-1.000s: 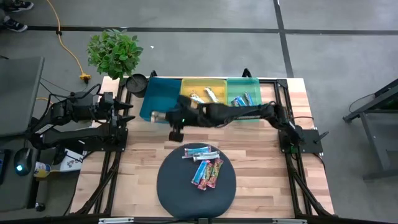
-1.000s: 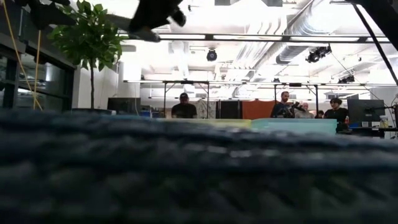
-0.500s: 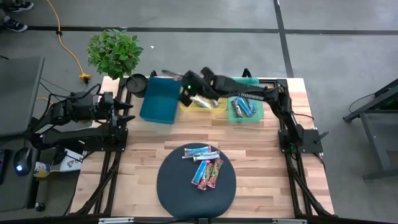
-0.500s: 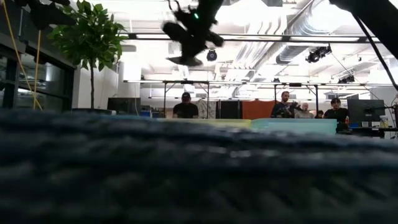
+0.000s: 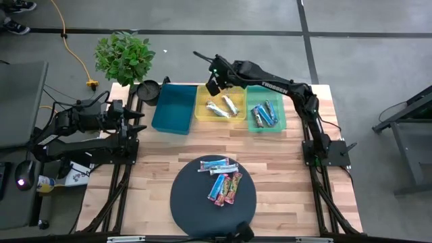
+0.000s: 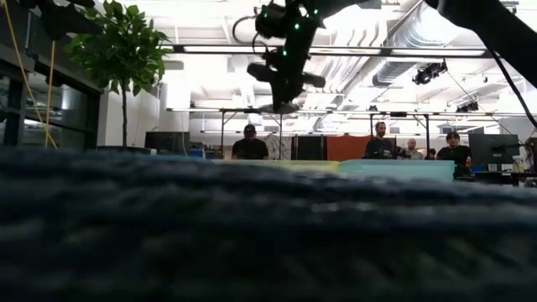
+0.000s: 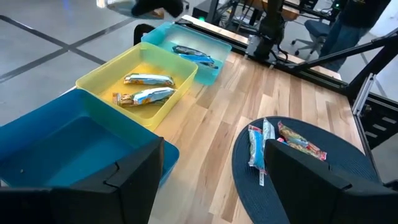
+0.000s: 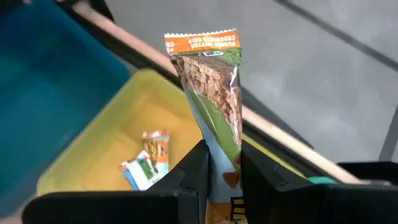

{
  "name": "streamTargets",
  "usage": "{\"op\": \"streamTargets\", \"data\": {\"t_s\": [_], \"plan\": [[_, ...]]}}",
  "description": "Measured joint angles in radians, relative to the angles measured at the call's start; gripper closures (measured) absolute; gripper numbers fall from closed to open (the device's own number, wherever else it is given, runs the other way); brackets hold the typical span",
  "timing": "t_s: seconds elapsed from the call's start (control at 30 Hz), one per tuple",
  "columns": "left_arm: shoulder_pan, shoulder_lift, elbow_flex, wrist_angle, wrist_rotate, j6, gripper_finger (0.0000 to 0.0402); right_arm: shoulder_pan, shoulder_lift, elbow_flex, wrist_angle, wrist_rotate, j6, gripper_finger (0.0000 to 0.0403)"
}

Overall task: Pick and place Granola Bars by type
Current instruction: Put the yellow granola bar into the yellow bin

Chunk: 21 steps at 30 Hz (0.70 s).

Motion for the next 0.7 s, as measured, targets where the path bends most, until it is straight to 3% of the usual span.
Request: {"op": "streamTargets", "data": {"t_s": [0.7], "plan": [[0.0, 0.0, 0.0, -0.001, 0.001, 0.0, 0.0129, 0.009, 0.199, -0.001, -0.07, -0.133, 0.006, 0.0343]]}}
